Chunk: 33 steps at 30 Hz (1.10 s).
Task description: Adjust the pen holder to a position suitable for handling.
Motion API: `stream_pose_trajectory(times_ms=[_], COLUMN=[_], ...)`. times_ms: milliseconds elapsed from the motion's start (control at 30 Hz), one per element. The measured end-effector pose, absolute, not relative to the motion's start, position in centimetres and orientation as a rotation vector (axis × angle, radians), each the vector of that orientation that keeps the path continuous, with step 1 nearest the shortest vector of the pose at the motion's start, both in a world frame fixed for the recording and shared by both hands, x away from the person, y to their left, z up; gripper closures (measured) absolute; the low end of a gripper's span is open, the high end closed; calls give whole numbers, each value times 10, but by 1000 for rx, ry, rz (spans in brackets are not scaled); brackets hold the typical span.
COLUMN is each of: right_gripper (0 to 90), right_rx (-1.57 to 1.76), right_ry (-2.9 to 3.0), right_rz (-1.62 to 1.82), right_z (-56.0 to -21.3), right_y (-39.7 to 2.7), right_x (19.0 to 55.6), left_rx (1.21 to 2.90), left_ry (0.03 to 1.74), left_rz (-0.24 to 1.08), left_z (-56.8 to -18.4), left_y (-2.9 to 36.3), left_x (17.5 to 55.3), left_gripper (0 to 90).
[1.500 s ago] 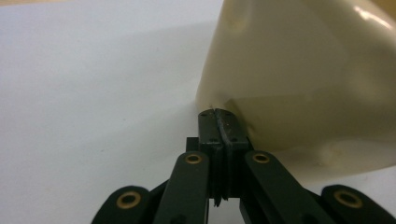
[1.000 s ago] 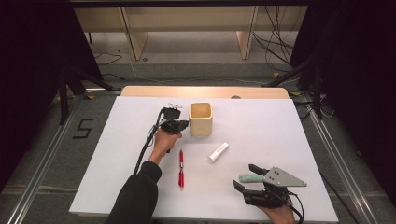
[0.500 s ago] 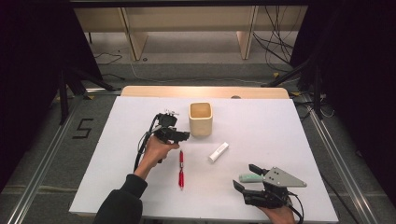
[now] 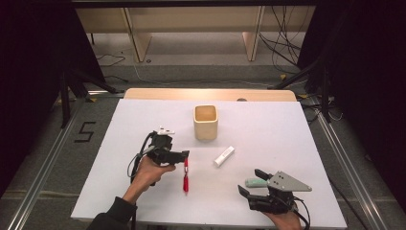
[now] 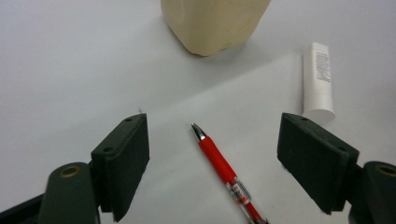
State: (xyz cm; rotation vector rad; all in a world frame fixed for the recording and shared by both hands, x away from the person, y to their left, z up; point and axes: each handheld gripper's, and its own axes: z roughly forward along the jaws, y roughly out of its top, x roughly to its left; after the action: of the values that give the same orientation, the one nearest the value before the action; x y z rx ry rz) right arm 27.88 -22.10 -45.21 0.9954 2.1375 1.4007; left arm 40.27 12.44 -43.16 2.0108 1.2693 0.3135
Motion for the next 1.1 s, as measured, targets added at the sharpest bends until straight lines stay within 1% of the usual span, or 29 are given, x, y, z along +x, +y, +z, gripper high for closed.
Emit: stream_pose_trajectory(times_ms=[100,267,500,833,1100], right_gripper=[216,218,221,222,221], right_rx=[1001,1012,1023,1020,1013], right_ry=[2147,2152,2171,2178,2177], right_rz=[1390,1386,1370,1368,1367], right_z=[-451,-450,-449,-451,-451], right_y=[-219,-214,-208,-209,-208], right_x=[278,279,280,279,279], left_rx=[1980,1949,1914,1992,2051], left_ry=[1238,1243,1264,1300,1294], left_rz=[334,361,324,311,307], left_z=[-429,-432,-436,-440,-450], left_y=[135,149,159,135,115], left_x=[391,376,364,349,340], left_gripper=[249,253,254,245,265])
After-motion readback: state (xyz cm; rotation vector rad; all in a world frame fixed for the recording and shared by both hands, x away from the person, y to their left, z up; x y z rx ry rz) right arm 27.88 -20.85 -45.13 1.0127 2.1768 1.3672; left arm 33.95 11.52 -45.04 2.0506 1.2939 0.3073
